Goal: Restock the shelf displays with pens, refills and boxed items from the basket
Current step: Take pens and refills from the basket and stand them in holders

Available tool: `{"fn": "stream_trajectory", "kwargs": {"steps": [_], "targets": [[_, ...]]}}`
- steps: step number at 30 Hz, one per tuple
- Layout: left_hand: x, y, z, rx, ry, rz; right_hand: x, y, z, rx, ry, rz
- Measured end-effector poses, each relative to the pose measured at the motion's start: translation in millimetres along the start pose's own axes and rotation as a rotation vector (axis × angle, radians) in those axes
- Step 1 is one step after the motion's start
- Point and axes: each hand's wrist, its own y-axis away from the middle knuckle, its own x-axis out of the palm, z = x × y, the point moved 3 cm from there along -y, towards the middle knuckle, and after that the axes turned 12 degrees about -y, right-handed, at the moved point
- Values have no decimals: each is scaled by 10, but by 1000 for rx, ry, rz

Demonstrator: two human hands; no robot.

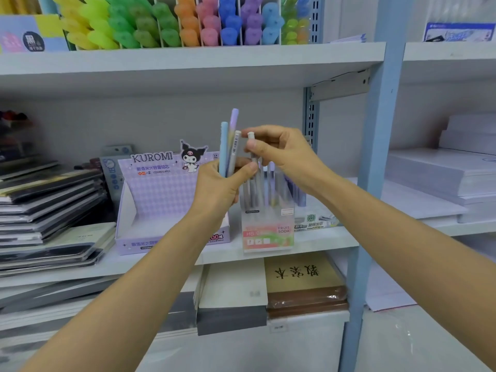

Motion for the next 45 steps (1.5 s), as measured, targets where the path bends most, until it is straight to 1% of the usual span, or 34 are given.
{"fn": "stream_trajectory", "kwargs": {"steps": [2,4,6,8,10,13,15,17,20,22,24,26,29,31,34,35,36,38,40,42,45], "targets": [[6,-8,3,-5,-22,15,-3,-38,-1,-27,14,8],[-36,-48,30,-68,-42,6,-77,-72,19,-91,-22,-100],[-84,-97,92,-205,-59,21,-219,-101,16,-134,-79,-247],[-110,-123,167,-339,-30,62,-315,-117,-39,-114,-57,-322],[-134,-131,230,-390,0,68,-303,-112,-153,-54,27,-298],[-164,-126,296,-358,64,58,-205,-65,-320,-10,145,-234],[-169,-111,321,-299,78,96,-161,-46,-395,-2,212,-197],[-173,-87,327,-229,65,144,-120,-49,-448,28,284,-122],[-193,-56,328,-155,56,190,-106,-80,-475,75,326,-35],[-197,-34,330,-128,38,230,-114,-107,-477,88,327,-31],[-184,-16,340,-103,11,266,-115,-123,-478,86,328,-77],[-170,-8,355,-91,-3,271,-103,-130,-484,40,364,-137],[-162,0,373,-66,-10,243,-86,-132,-481,-45,600,-189],[-158,10,371,-50,-1,232,-91,-152,-485,-4,736,-172],[-154,22,358,-30,10,247,-66,-174,-498,118,832,-54],[-156,25,354,-30,11,257,-55,-170,-484,124,818,-33],[-159,28,351,-32,13,265,-38,-157,-457,111,745,-37],[-160,31,349,-36,12,279,-13,-112,-380,85,427,-47],[-147,39,345,-36,-3,289,13,-75,-331,114,95,31],[-122,51,330,-29,-15,299,48,-50,-307,121,-31,80],[-100,62,297,-46,15,283,5,-53,-286,107,-124,-31]]}}
